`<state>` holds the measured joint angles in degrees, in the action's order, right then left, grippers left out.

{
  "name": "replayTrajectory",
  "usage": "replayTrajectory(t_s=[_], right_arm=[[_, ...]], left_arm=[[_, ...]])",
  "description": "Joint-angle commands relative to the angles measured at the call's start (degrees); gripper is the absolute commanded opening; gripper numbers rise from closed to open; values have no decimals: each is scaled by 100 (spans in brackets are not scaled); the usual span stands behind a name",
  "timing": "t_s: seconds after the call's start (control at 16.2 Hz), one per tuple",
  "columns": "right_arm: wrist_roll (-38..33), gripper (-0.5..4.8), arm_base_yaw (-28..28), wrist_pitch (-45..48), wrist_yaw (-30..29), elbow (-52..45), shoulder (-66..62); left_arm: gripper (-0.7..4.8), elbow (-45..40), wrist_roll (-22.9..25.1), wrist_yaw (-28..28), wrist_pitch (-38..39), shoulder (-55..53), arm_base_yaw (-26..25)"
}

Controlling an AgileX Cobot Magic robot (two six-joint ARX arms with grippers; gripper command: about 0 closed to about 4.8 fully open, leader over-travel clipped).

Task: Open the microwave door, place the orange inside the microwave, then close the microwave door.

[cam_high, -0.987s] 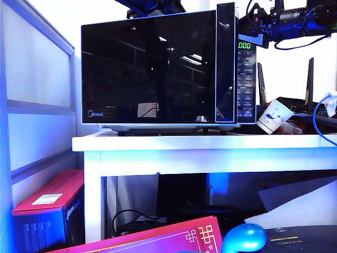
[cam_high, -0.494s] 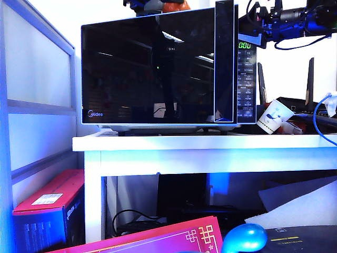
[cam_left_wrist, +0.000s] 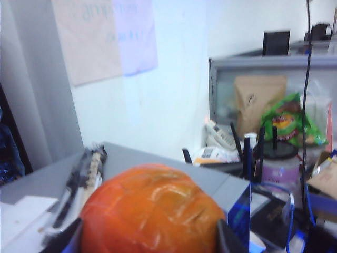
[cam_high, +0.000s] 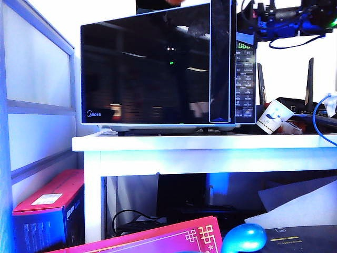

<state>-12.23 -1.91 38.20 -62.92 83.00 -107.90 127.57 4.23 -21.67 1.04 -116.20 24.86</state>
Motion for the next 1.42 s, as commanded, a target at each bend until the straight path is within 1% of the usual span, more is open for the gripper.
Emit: replayTrajectory(t_s=[0.06, 0.8, 0.99, 1.3, 1.42], right_arm=[[-120, 282, -118, 68, -151, 22, 31], [-470, 282, -619, 107, -820, 22, 37], [-584, 282, -750, 157, -1040, 22, 85], [-723, 282, -822, 151, -1086, 24, 208], [-750, 282, -883, 151, -1104, 24, 249]], left_arm=[[280, 17, -39, 0, -9, 195, 13], [280, 17, -37, 0, 417, 354, 11], [280, 17, -17, 2, 750, 391, 9], [280, 17, -17, 4, 1351, 455, 7], [280, 17, -17, 2, 1707, 461, 7]])
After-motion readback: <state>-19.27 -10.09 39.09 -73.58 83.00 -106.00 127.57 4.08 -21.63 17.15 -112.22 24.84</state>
